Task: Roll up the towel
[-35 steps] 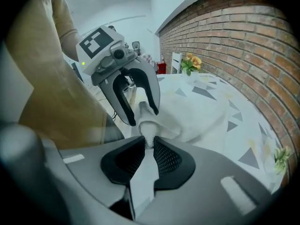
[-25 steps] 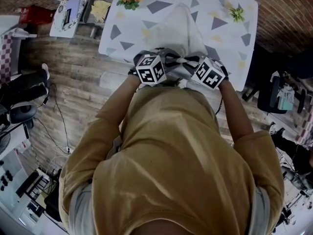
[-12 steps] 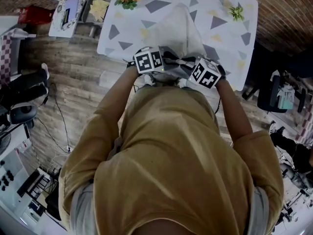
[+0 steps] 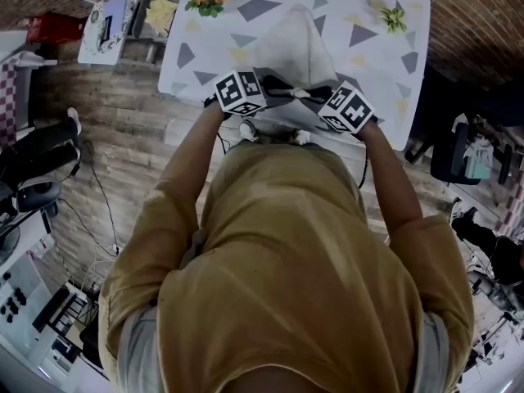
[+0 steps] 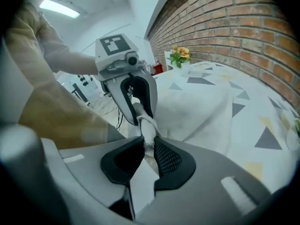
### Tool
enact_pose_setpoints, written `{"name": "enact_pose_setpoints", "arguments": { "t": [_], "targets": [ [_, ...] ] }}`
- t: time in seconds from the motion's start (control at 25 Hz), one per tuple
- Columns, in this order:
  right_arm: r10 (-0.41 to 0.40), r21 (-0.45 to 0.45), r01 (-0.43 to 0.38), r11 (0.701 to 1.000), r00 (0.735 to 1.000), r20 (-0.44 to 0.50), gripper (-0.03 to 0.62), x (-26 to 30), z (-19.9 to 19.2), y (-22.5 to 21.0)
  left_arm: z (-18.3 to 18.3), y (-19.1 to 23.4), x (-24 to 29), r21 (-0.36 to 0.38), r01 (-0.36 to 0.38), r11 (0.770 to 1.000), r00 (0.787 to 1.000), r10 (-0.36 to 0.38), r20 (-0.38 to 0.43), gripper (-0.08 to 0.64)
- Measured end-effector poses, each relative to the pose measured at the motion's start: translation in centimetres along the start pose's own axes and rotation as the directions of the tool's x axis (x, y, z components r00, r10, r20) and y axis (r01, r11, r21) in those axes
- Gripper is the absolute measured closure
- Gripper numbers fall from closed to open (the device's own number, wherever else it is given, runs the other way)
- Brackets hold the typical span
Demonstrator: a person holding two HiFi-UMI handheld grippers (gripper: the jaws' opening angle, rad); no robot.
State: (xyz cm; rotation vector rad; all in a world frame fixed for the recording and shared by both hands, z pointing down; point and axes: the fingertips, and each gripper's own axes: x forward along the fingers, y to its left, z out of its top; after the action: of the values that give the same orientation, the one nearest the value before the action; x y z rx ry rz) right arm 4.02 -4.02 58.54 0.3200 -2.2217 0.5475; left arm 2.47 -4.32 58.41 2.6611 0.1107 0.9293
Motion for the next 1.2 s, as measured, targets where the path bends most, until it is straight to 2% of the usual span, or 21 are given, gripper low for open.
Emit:
{"name": "enact_pose_setpoints", "arguments": {
  "t": [0.16,0.32,0.48,0.6,0.72,0.88,1.0,1.08,1.2],
  "targets": [
    [0.007,0.072,-0.009,0.997,1.000,0.025,0.528,0.1,-0.1,-0.7,-0.2,0.6,-0.5,-0.069,-0.062,0.996,0.996,0.066,0.058,0.419],
    [0.004,0.100,-0.004,0.995,1.000,0.005,0.526,0.6,-0.5,-1.4,-0.7,1.0,-0.2,-0.194,-0.046,0.980,0.992,0.067,0.105,0.425],
    [-0.004,0.132,0.004,0.991,1.000,0.002,0.522,0.3,-0.5,-2.1,-1.2,2.0,-0.1,-0.295,-0.041,0.955,0.992,0.074,0.101,0.436],
    [-0.042,0.155,0.041,0.987,0.999,0.004,0.509,-0.2,-0.4,-3.0,-1.2,2.8,-0.1,-0.322,-0.048,0.945,0.994,0.078,0.081,0.436],
    [-0.102,0.148,0.103,0.984,0.995,-0.018,0.483,-0.7,-0.5,-3.6,-1.0,3.1,0.3,-0.312,-0.049,0.949,0.997,0.067,0.049,0.436],
    [-0.200,0.071,0.202,0.977,0.979,-0.042,0.465,-1.7,0.1,-3.9,-0.9,3.5,0.5,-0.302,-0.053,0.952,0.998,0.063,0.022,0.436],
    [-0.280,-0.008,0.280,0.960,0.960,0.016,0.466,-3.5,2.1,-3.4,-1.1,3.7,0.7,-0.303,-0.054,0.951,0.998,0.059,0.007,0.436],
    [-0.277,-0.079,0.280,0.957,0.960,0.047,0.468,-3.7,3.1,-2.4,-1.2,3.9,0.8,-0.306,-0.055,0.951,0.998,0.059,0.006,0.436],
    [-0.235,-0.185,0.229,0.956,0.972,-0.010,0.469,-1.4,2.1,-0.8,-1.3,3.8,1.0,-0.304,-0.052,0.951,0.998,0.055,0.002,0.436]
  ]
}}
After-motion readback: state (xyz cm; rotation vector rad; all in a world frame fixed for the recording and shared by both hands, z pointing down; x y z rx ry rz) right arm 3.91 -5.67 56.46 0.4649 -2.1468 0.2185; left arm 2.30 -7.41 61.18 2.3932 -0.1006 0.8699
